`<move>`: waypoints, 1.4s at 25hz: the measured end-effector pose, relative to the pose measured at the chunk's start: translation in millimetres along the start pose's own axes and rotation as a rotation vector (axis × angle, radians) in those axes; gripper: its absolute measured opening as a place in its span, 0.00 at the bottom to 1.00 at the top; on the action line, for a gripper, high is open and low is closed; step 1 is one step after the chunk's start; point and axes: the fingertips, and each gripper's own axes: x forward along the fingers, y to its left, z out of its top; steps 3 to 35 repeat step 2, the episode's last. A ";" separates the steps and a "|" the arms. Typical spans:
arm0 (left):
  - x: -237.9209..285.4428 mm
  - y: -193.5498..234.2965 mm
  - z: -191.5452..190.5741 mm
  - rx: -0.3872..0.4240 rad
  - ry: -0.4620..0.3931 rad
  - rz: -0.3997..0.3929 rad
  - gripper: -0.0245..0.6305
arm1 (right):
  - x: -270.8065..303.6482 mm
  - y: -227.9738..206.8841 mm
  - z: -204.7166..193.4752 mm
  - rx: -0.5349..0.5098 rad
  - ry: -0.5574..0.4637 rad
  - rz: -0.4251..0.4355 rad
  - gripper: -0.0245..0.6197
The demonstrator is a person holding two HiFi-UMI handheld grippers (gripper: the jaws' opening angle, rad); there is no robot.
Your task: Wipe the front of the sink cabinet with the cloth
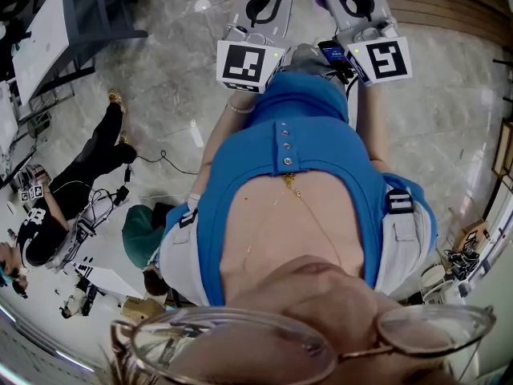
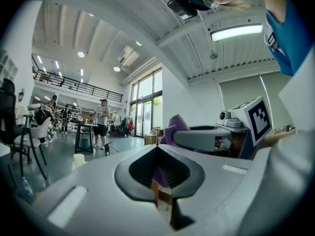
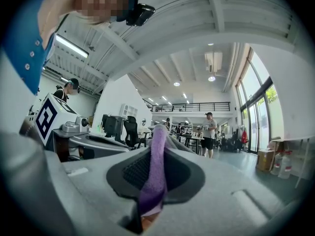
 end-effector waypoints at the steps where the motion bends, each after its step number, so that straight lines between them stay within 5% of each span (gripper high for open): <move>1: 0.1 -13.0 1.1 0.002 0.000 0.000 0.04 | -12.9 -3.6 0.2 0.001 -0.003 -0.002 0.12; 35: 0.1 -26.0 2.1 0.004 0.000 0.000 0.04 | -25.7 -7.1 0.4 0.002 -0.005 -0.003 0.12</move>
